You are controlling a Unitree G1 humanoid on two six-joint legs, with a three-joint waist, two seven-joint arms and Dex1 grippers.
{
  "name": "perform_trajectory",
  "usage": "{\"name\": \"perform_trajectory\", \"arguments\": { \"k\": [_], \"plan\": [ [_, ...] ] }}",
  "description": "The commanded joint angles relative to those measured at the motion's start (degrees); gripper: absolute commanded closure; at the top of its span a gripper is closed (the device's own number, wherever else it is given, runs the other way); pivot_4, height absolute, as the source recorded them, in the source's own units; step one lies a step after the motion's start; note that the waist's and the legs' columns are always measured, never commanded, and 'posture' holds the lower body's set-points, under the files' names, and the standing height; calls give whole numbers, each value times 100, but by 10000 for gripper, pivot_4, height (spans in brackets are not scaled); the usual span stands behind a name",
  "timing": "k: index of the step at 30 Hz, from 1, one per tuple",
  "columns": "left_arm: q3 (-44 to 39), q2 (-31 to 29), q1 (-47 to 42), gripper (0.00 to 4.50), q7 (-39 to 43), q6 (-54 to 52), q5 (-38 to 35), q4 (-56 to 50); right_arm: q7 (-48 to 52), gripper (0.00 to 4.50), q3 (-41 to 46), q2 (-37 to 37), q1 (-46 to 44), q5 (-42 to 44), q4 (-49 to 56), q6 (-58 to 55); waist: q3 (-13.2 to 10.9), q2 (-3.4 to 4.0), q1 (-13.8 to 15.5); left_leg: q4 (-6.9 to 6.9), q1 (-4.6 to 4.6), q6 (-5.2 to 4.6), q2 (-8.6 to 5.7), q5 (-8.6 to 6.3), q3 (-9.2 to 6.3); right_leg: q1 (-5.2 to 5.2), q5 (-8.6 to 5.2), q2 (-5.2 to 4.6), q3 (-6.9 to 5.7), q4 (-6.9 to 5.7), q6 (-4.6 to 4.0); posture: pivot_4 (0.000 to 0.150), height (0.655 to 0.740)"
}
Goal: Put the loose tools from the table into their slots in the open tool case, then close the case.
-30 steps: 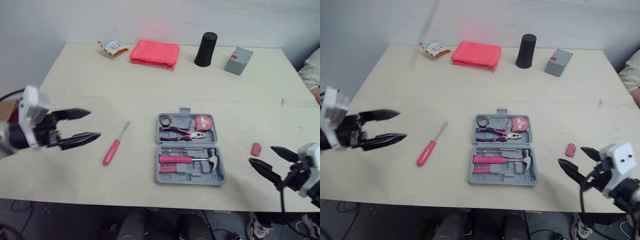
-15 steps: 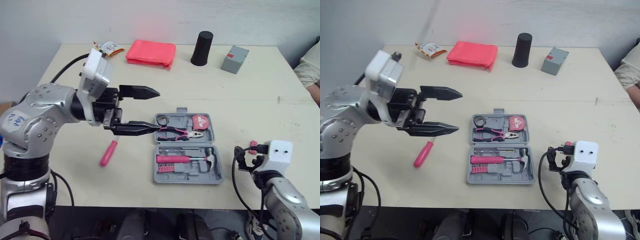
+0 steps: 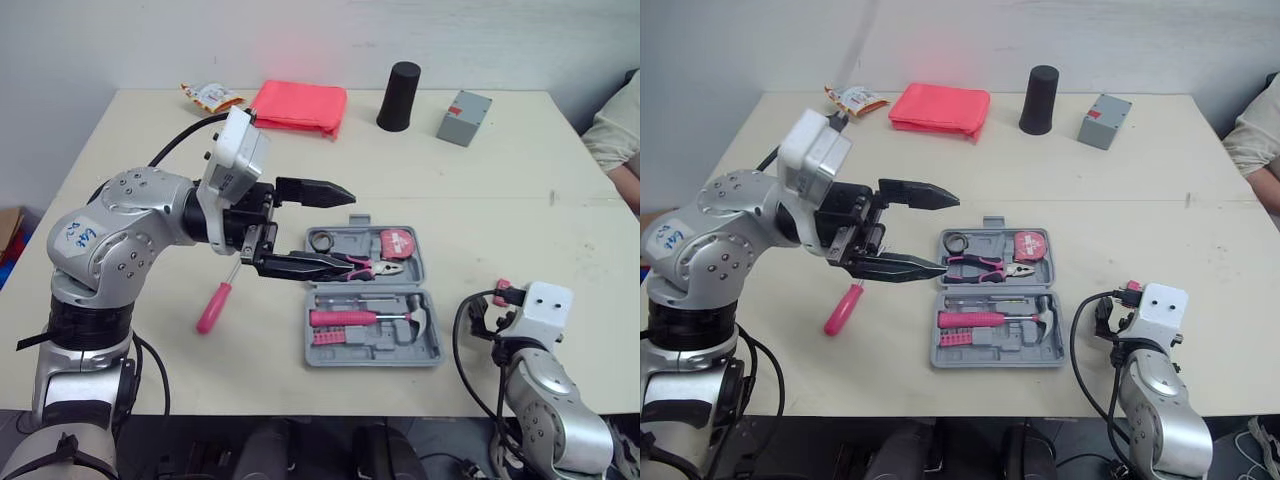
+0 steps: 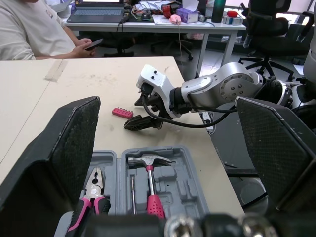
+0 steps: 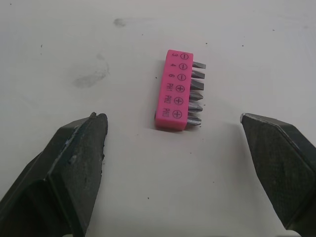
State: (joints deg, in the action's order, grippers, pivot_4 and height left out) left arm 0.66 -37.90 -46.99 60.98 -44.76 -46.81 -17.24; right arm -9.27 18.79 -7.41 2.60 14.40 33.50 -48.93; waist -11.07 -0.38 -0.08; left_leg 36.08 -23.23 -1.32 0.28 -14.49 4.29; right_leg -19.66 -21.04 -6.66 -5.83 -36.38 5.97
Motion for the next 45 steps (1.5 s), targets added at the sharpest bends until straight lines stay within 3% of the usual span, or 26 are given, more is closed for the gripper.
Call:
{"name": "perform_trajectory", "arguments": {
  "k": [1, 8, 10, 12, 45],
  "plan": [
    [-41, 27, -48, 598, -61, -18, -62, -176, 32, 0, 41, -42, 34, -131, -165, 61, 0, 0, -2, 0, 0, 0, 0, 0, 0, 0, 0, 0, 0, -1, 0, 1500, 7361],
    [-40, 18, -68, 598, -58, -36, -21, -199, 140, 0, 39, -87, 31, -142, -281, 186, 0, 0, -4, 0, 1, 0, 3, 0, 0, 0, 0, 1, 1, -2, 0, 1500, 7361],
    [-32, 20, -63, 0, -57, -24, -1, -203, 174, 5314, -8, -119, 33, -174, -326, 241, 0, 0, -4, 1, 1, 0, 3, 0, 0, 0, 0, 1, 2, -2, 0, 1500, 7361],
    [-26, 20, -56, 0, -53, -12, 10, -204, 173, 13437, -31, -101, 17, -189, -350, 246, 0, 0, -2, 1, 1, 0, 3, 0, 0, 0, 0, 1, 2, -3, 0, 1500, 7361],
    [17, -12, 48, 0, -65, 95, 74, -350, 436, 13437, 119, -142, 63, -248, -485, 378, 1, -3, -2, 2, 1, 0, 5, 1, -2, 2, 0, 1, 5, -3, -1, 1500, 7361]
  ]
}}
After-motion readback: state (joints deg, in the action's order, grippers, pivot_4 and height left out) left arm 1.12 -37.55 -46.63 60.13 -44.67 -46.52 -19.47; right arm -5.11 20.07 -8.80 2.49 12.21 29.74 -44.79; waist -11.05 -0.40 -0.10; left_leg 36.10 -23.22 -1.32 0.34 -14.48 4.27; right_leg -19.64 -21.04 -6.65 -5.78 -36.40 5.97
